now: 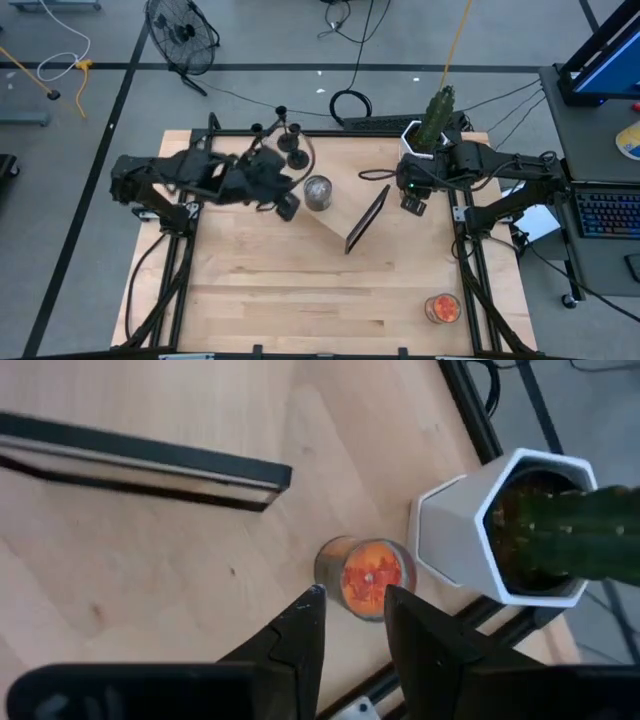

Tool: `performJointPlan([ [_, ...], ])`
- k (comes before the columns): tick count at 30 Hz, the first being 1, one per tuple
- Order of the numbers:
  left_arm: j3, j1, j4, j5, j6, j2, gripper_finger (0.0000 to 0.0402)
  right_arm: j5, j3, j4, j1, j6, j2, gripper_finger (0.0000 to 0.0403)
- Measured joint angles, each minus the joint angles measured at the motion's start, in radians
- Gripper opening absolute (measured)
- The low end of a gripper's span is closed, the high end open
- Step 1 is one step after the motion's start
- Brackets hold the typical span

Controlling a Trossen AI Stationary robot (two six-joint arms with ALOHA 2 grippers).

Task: Pick & Place candle stick holders
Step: Put the top orange scented candle on the shelf

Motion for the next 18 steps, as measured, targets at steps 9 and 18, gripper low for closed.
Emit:
performJointPlan([
  [9, -0.014, -0.188, -0.047, -0.230, -0.066, -0.013, 0.0076, -0.087, -0.152, 0.000, -0.084, 0.082, -0.053, 0.0102],
  [18, -0.113, -0.282, -0.050, -0.334, -0.109, -0.022, 0.0076, -0.160, -0.387, 0.061, -0.165, 0.188, -0.173, 0.0102],
])
